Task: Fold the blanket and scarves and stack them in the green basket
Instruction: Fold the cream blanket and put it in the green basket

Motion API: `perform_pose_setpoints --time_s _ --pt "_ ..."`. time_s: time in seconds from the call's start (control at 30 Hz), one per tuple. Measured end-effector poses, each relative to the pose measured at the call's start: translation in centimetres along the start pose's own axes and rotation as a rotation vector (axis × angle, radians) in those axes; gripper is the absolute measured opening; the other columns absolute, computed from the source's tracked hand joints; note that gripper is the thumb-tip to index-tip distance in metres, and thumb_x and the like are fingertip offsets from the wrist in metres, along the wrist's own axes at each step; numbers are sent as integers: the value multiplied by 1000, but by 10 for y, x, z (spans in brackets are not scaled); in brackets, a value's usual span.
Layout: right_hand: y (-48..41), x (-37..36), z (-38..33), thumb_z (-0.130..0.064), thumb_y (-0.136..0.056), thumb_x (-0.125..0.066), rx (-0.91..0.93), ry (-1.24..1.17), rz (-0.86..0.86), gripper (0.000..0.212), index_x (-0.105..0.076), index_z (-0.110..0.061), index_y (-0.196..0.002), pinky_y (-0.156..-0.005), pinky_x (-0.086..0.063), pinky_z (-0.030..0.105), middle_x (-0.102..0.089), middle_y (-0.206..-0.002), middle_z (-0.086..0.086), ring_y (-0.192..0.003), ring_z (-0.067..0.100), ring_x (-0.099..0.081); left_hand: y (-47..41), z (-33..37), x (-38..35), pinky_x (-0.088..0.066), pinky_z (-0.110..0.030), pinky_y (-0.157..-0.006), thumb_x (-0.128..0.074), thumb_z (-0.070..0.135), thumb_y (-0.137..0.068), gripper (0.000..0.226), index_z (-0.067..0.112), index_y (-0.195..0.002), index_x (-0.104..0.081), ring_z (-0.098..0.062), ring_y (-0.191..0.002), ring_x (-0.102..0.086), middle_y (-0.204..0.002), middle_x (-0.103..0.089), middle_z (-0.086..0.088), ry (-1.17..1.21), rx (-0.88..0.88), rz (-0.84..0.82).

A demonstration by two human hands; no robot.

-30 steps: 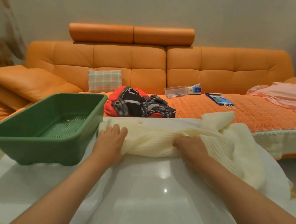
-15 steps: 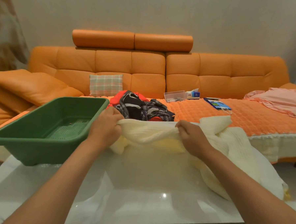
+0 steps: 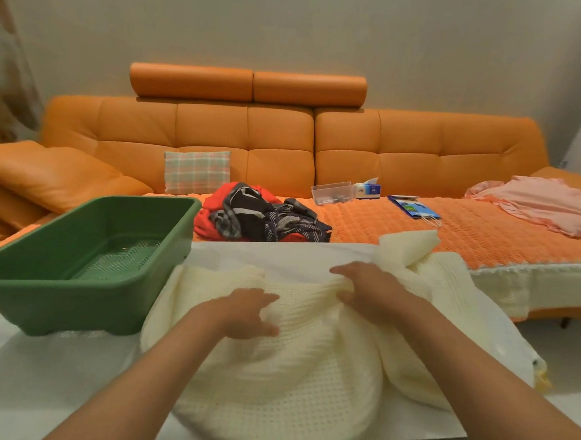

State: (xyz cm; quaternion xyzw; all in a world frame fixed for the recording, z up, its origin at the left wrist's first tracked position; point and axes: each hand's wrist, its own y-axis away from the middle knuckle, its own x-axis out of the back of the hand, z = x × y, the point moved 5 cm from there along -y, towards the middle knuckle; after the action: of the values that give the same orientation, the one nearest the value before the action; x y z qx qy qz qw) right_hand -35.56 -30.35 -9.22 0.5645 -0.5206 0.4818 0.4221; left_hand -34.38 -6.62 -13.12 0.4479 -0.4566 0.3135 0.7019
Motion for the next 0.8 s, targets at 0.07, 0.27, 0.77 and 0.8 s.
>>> perform_pose_setpoints --time_s 0.07,0.27,0.77,0.8 --pt "-2 -31 28 -62 -94 -47 -89 157 -288 66 -21 -48 -153 -120 -20 48 -16 -165 -3 -151 24 -18 -13 -5 -17 -6 -56 -120 -39 72 -91 82 39 -156 -1 -28 -152 7 -166 6 1 -84 90 -76" --pt "-13 -28 62 -55 -94 -53 -72 -108 -197 56 -41 -43 -147 -121 -20 38 -31 -160 -6 -147 18 -28 -42 -5 -10 4 -64 -115 -18 70 -95 78 24 -158 -9 -36 -151 5 -165 2 -8 -207 326 23" --pt "-31 -40 169 -92 -71 -39 -362 -407 -242 113 8 -36 -157 -120 -11 57 11 -166 5 -153 27 4 -173 129 -12 -1 -70 -112 -19 88 -80 91 41 -154 6 -41 -149 10 -164 16 0 -111 59 24" --pt "-35 -40 174 -93 -64 -44 -323 -383 -207 120 12 -39 -156 -120 -13 58 12 -165 3 -153 27 3 -179 127 -10 1 -71 -111 -21 89 -79 94 42 -154 9 -41 -148 14 -163 19 0 -118 77 28"
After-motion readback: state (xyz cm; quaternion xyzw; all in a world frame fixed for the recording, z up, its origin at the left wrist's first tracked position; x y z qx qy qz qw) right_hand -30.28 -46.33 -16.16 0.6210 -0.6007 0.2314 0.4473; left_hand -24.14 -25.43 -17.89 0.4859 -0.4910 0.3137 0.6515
